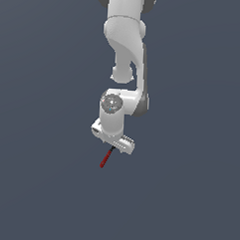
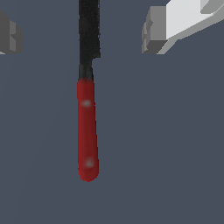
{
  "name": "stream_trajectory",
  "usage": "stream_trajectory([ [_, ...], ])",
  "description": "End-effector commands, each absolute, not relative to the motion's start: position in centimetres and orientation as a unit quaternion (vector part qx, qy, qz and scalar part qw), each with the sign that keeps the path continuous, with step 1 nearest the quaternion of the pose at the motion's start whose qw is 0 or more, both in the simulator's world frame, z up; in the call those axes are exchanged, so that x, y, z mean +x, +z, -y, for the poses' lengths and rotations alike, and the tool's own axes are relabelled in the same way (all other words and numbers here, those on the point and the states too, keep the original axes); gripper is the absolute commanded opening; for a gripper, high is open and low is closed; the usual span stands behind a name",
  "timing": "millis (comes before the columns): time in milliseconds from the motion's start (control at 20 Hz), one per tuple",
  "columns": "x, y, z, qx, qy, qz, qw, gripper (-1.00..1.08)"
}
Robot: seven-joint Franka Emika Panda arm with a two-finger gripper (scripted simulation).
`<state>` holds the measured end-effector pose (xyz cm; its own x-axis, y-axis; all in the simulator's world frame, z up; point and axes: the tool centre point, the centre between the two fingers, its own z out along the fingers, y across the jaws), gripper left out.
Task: Pick up the object and move it to a goal position.
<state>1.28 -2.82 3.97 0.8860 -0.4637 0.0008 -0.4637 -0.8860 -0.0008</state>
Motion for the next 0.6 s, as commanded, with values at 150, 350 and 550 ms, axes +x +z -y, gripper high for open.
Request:
stream_trajectory([
  [150,1.2,1.4,2.9,-0.971,0.0,-0.24,0.0,1.0],
  [350,1.3,0.8,2.8,-0.971,0.0,-0.24,0.0,1.0],
  [550,1.3,0.8,2.8,-0.971,0.0,-0.24,0.0,-1.0],
])
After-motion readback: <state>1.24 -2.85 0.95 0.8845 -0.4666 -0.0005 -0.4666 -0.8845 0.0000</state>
